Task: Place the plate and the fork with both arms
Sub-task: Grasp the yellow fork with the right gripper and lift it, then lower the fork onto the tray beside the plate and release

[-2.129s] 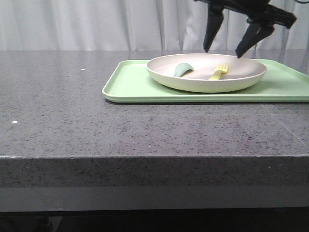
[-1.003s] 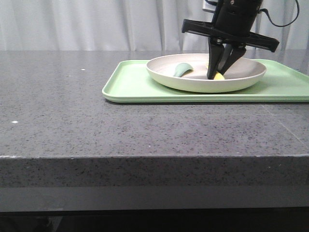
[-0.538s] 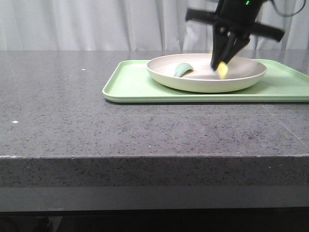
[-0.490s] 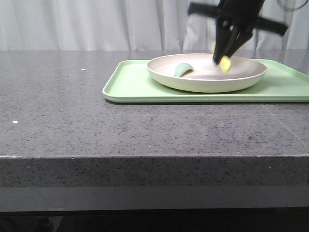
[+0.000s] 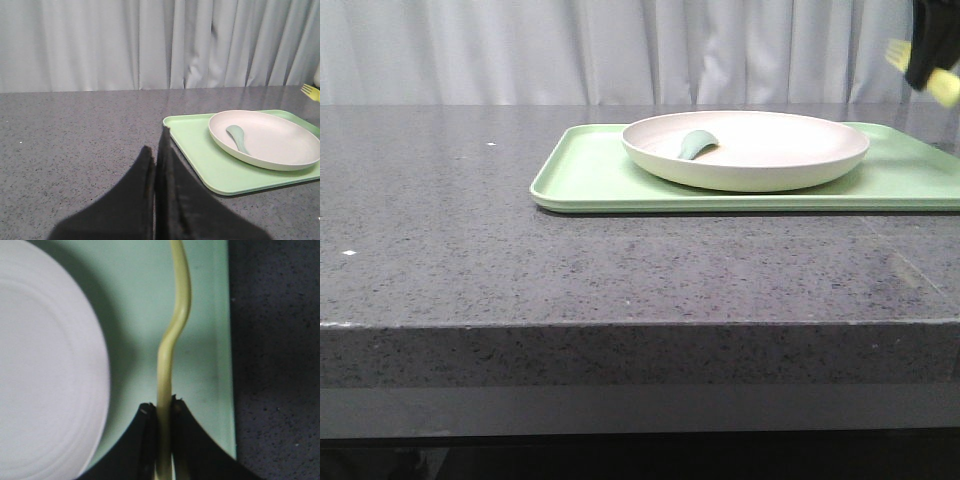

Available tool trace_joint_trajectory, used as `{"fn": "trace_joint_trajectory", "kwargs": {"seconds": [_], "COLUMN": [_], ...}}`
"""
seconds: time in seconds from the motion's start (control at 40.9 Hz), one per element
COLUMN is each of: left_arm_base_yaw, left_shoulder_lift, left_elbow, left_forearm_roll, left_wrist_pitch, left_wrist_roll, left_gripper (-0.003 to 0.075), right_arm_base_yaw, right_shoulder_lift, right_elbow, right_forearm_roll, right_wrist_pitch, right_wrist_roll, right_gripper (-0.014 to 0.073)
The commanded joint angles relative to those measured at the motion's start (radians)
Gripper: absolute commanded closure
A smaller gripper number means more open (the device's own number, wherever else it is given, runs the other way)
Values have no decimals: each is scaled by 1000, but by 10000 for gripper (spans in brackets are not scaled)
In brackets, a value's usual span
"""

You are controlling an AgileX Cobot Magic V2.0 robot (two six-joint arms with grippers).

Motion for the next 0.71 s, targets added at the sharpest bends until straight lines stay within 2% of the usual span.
{"fn": "trace_joint_trajectory", "kwargs": {"seconds": [0.0, 0.367, 0.563, 0.685], "left_arm_base_yaw": [1, 1, 1, 1], "left_shoulder_lift": [11, 11, 11, 11], "left_elbow": [-27, -27, -27, -27], "left_forearm_roll": [-1, -1, -1, -1], "left_wrist_pitch": [-86, -88, -88, -88], "left_wrist_roll": [0, 0, 0, 0], "left_gripper": [738, 738, 738, 738], "right_arm_base_yaw": [-6, 19, 20, 20], "right_shoulder_lift": [-23, 24, 39, 47], "right_elbow": [-6, 24, 24, 24], "right_forearm_roll": [-24, -23, -23, -23], "right_wrist_pitch": [-21, -71, -62, -55], "right_wrist_roll": [-18, -24, -24, -24], "right_gripper": [579, 568, 407, 344]}}
